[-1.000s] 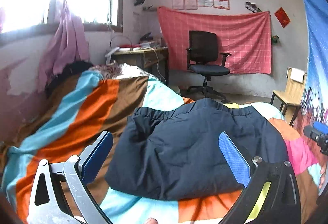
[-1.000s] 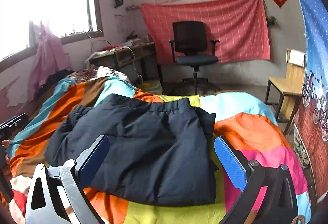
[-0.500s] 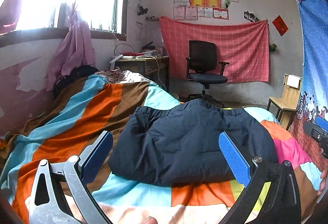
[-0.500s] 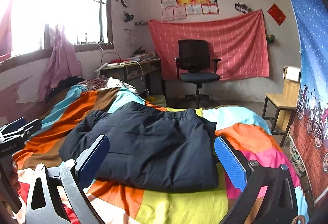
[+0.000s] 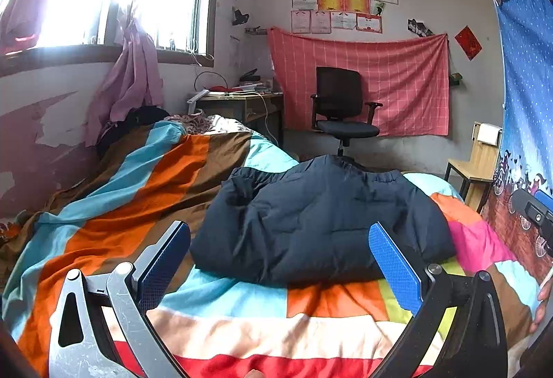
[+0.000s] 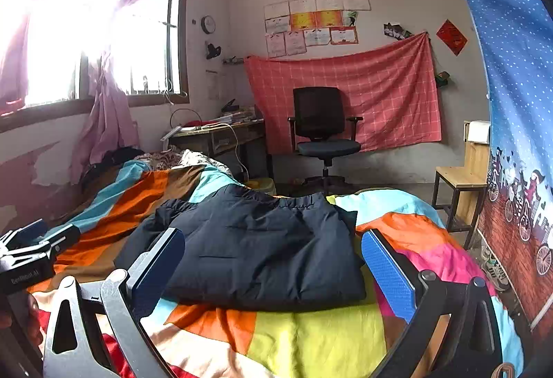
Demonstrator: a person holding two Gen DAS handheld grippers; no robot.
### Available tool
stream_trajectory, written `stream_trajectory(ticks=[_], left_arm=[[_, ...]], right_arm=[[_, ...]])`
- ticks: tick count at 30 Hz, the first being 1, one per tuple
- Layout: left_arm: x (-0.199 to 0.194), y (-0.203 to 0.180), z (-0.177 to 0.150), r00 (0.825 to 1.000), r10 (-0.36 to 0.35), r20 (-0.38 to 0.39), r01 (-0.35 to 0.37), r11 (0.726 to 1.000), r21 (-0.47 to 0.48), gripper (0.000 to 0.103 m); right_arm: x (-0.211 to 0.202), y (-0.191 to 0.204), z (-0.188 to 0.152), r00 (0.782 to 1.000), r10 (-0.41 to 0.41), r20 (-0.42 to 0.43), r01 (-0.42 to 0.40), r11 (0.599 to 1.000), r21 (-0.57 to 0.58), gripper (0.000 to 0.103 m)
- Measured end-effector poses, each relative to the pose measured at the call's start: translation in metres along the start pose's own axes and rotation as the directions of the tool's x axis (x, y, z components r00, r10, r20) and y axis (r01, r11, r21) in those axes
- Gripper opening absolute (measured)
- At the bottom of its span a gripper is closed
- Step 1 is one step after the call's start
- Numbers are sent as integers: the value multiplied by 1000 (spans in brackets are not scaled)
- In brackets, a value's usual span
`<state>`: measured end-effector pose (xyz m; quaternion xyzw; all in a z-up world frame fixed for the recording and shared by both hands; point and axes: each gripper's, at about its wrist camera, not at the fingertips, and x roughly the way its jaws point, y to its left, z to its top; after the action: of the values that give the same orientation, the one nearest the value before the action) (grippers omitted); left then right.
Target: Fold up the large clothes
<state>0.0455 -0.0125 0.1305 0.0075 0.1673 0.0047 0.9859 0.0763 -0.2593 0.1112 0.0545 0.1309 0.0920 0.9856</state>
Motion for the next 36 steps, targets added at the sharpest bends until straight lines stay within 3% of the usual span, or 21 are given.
stream_trajectory(ticks=[11, 17, 36], left_arm=[[-16, -6, -18, 999, 6, 32, -7, 1000, 15, 101], [-16, -7, -35, 1000, -10, 6, 10, 1000, 13, 101], [-5, -11, -73, 996, 1, -93, 4, 999, 45, 101]], right_arm=[[-19, 5, -18, 999, -23, 48, 24, 1000, -19, 103], [-23, 12, -32, 999, -10, 46, 13, 998, -57, 103], [-10, 9, -79, 990, 7, -140, -11, 1000, -26, 103]])
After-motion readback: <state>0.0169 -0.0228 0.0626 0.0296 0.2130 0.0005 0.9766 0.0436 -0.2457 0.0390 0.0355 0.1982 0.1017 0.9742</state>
